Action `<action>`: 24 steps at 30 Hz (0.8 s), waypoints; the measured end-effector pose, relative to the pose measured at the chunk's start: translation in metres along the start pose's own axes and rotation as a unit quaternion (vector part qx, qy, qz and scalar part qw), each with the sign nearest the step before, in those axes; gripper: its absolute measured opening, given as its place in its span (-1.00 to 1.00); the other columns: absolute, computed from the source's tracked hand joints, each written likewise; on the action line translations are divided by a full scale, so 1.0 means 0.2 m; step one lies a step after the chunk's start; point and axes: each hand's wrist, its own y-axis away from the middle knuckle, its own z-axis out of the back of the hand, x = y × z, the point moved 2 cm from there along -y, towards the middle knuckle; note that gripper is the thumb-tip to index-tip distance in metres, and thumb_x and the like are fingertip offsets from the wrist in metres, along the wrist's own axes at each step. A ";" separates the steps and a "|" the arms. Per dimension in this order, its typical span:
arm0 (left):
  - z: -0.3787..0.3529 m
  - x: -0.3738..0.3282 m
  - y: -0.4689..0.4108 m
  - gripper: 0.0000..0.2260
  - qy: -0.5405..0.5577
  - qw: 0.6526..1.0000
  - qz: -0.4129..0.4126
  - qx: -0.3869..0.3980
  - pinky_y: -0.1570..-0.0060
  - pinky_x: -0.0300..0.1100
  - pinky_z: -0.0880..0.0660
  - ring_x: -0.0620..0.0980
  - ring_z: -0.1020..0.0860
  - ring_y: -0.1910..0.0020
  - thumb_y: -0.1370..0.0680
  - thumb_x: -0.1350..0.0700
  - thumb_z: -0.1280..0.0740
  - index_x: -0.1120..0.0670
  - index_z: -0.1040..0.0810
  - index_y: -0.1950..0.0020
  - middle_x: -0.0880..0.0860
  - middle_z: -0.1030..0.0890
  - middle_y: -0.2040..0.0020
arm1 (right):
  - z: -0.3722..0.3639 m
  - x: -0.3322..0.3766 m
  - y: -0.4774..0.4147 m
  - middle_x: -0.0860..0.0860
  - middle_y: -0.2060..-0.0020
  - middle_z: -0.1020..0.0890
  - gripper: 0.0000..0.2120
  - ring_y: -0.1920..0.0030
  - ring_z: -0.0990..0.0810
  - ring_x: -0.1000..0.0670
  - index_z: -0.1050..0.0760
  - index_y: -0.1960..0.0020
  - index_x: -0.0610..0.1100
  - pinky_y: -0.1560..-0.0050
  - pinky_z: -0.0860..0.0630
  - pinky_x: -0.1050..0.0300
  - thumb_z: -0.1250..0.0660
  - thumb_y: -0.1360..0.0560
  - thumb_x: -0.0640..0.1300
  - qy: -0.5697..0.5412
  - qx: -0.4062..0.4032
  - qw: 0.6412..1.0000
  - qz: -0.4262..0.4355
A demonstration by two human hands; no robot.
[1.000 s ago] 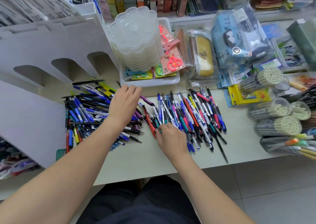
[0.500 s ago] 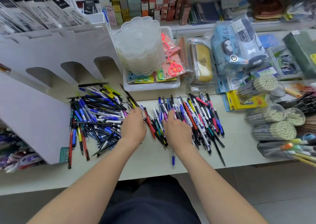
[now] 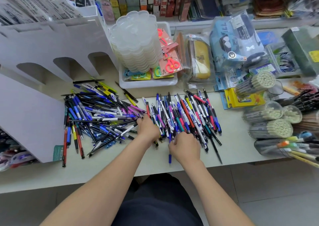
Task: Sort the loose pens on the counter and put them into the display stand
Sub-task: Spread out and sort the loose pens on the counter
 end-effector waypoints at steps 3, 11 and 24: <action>-0.01 -0.01 -0.02 -0.41 -0.028 0.999 -0.023 -0.010 -0.26 0.24 -0.56 0.32 -0.47 -0.27 -0.56 0.38 -0.24 0.14 -0.27 -0.58 0.16 -0.27 -0.46 | -0.01 0.00 0.02 -0.02 0.34 -0.53 -0.69 0.37 -0.49 -0.04 -0.36 0.28 -0.10 0.44 -0.29 0.16 -0.47 -0.45 -0.04 -0.009 0.050 0.999 -0.014; 0.03 0.02 -0.01 -0.48 -0.039 0.997 -0.067 -0.019 -0.16 0.25 -0.61 0.26 -0.55 -0.17 -0.54 0.40 -0.27 0.18 -0.38 -0.51 0.21 -0.51 -0.30 | 0.06 0.06 0.05 -0.07 0.46 -0.62 -0.84 0.44 -0.63 -0.10 -0.46 0.32 -0.20 0.40 -0.54 0.15 -0.39 -0.33 -0.15 -0.078 0.138 0.987 -0.035; 0.02 -0.02 0.01 -0.38 -0.099 0.989 -0.110 0.013 -0.37 0.17 -0.48 0.26 -0.43 -0.36 -0.60 0.42 -0.21 0.16 -0.18 -0.64 0.24 -0.24 -0.53 | 0.43 -0.01 -0.23 0.01 0.46 -0.45 -0.70 0.46 -0.42 -0.05 -0.37 0.34 -0.10 0.41 -0.31 0.20 -0.34 -0.53 -0.05 -0.024 -0.081 0.996 0.005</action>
